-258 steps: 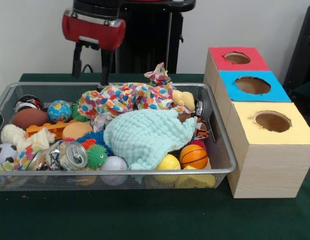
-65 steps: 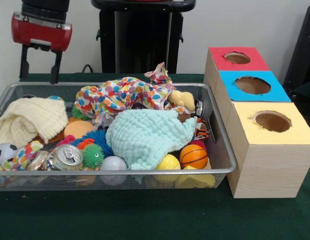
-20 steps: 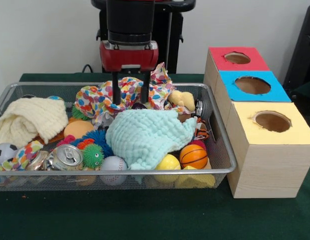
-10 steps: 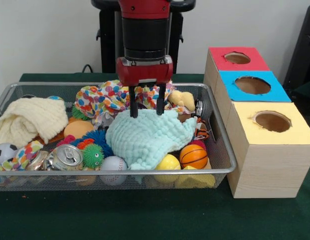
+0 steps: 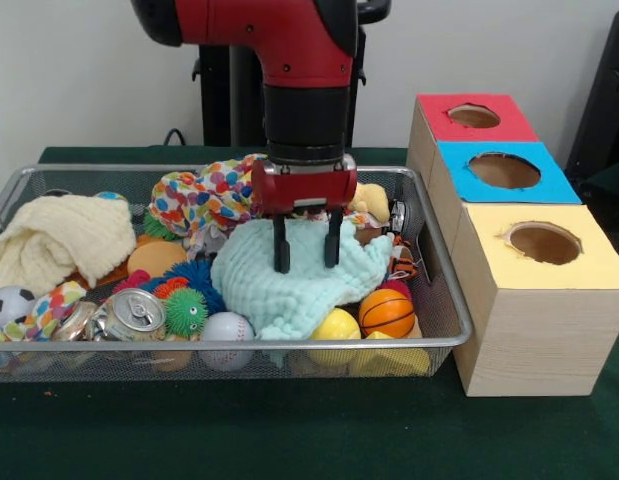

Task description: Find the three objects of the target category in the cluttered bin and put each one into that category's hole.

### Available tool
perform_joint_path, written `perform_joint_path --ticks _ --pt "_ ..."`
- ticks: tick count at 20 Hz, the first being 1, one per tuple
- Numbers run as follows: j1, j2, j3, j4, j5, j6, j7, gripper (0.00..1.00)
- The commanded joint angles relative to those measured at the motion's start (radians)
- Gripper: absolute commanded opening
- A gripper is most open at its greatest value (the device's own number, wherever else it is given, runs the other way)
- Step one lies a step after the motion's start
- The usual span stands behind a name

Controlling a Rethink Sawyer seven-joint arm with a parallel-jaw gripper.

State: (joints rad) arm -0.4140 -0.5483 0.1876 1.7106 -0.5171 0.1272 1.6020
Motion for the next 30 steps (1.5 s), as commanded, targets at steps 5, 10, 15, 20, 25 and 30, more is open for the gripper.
perform_joint_path --ticks 5,10,15,20,25,30 --pt "0.141 0.22 -0.267 -0.21 -0.038 -0.14 0.134 1.0" --pt "0.158 0.269 -0.315 -0.235 -0.006 -0.186 0.124 1.0" --pt "0.11 0.267 -0.261 -0.228 -0.008 -0.155 0.095 1.0" --pt "-0.049 0.184 -0.101 -0.151 -0.057 -0.087 0.021 0.0" --pt "-0.213 0.118 0.051 -0.117 -0.129 0.031 -0.141 0.0" --pt "-0.344 0.101 0.171 -0.12 -0.19 0.123 -0.267 0.0"
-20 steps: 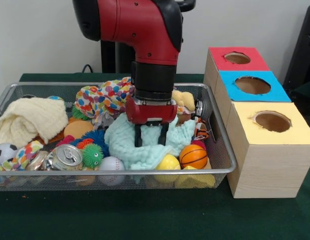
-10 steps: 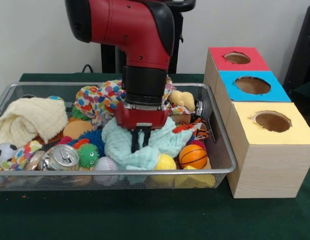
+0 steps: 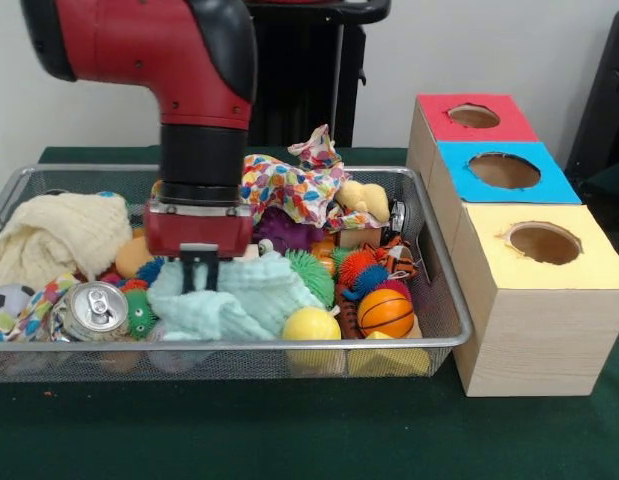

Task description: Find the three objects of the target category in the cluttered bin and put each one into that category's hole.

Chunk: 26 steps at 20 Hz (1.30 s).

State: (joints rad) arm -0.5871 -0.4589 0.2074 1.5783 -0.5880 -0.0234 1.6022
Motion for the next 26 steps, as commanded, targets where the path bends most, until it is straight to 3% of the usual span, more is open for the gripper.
perform_joint_path --ticks 1,8,13,19,25,26 --pt "-0.199 0.011 0.175 0.013 -0.132 0.289 -0.288 0.0" --pt "-0.336 -0.009 0.297 0.03 -0.192 0.383 -0.381 0.0" --pt "-0.377 -0.067 0.326 0.101 -0.217 0.41 -0.336 0.0" --pt "-0.357 -0.162 0.277 0.216 -0.257 0.359 -0.19 0.0" --pt "-0.253 -0.2 0.14 0.274 -0.316 0.262 0.003 0.0" --pt "-0.246 -0.199 0.129 0.28 -0.312 0.264 0.013 1.0"
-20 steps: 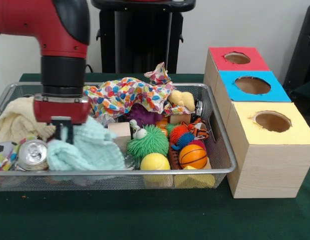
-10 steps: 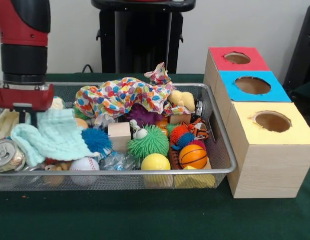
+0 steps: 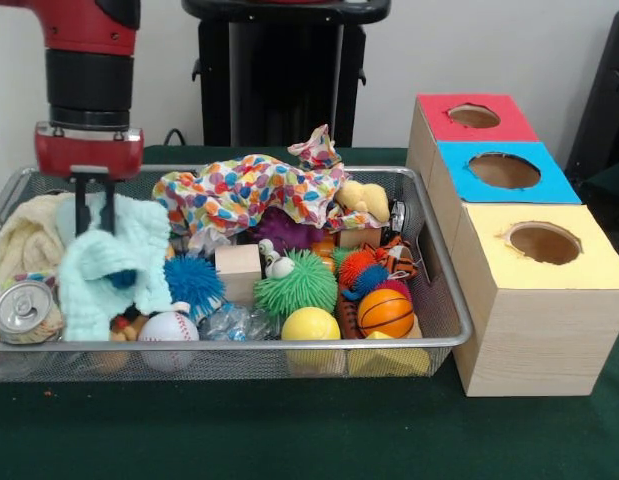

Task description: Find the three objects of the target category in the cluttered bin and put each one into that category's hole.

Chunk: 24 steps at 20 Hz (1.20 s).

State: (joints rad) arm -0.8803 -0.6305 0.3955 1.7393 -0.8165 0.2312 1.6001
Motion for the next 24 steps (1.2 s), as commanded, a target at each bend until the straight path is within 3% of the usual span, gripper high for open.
perform_joint_path --ticks 1,7,24 --pt "0.056 -0.028 -0.067 0.119 -0.091 -0.002 0.023 1.0" --pt "0.121 -0.039 -0.127 0.114 -0.101 -0.033 0.077 1.0" --pt "0.163 -0.277 -0.064 0.214 0.058 0.175 -0.011 1.0"
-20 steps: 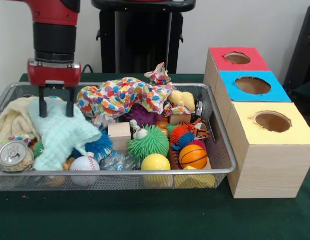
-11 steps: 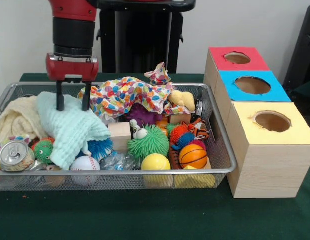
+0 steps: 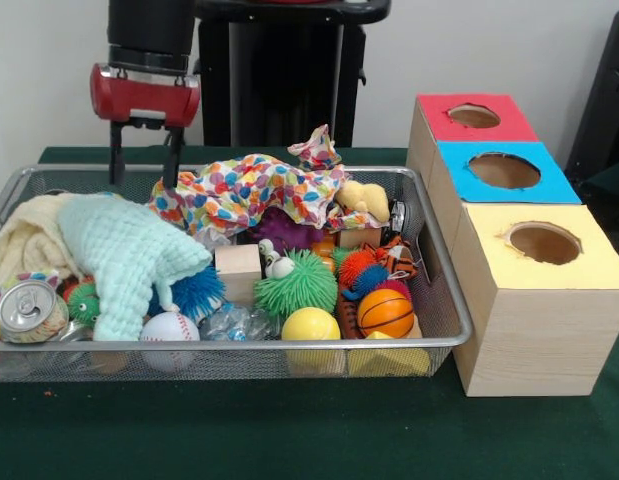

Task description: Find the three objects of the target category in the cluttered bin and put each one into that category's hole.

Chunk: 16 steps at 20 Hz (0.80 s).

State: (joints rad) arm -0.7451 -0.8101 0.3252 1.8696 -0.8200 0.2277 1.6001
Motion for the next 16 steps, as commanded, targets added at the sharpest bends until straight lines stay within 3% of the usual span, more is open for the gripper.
perform_joint_path --ticks 1,3,7,16 --pt "0.025 -0.121 0.014 0.094 0.08 0.198 -0.023 1.0" --pt "0.018 -0.16 0.028 0.111 0.113 0.232 -0.049 1.0" --pt "0.046 -0.198 0.023 0.128 0.169 0.265 -0.01 1.0" --pt "0.182 -0.132 -0.031 0.09 0.184 0.203 0.131 1.0"
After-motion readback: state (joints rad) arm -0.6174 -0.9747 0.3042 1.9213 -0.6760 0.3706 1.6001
